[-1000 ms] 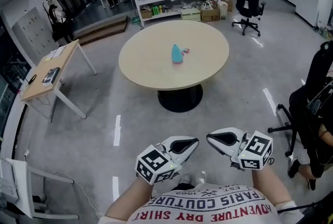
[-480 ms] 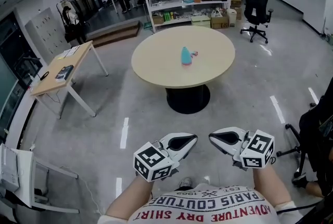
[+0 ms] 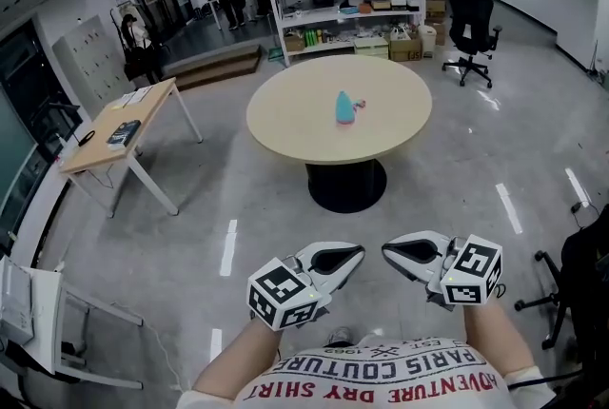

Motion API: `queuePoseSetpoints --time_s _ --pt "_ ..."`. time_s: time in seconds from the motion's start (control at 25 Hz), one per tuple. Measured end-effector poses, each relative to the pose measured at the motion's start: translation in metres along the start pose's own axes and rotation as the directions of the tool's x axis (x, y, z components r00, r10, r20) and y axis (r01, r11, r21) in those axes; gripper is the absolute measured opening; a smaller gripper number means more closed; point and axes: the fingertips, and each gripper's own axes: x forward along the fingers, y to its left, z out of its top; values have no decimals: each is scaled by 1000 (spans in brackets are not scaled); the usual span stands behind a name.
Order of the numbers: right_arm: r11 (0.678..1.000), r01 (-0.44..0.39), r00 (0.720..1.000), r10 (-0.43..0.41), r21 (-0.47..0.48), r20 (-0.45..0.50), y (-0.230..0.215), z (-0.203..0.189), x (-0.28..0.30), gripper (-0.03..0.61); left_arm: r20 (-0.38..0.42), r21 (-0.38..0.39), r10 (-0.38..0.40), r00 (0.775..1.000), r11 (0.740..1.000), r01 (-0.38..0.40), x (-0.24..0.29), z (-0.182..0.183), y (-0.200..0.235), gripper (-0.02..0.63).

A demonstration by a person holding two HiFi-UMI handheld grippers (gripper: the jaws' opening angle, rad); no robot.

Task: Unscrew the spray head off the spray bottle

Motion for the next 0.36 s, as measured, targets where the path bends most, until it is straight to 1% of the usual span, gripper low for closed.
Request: queuePoseSetpoints --time_s 0.16,0.36 --pt "1000 -4 1000 4 0 -3 13 2 8 0 -4 12 -3 1000 1000 3 -14 -2 -2 2" --pt "1000 -1 1000 1 -2 0 12 1 14 0 -7 15 -11 1000 1000 11 -15 -2 2 2"
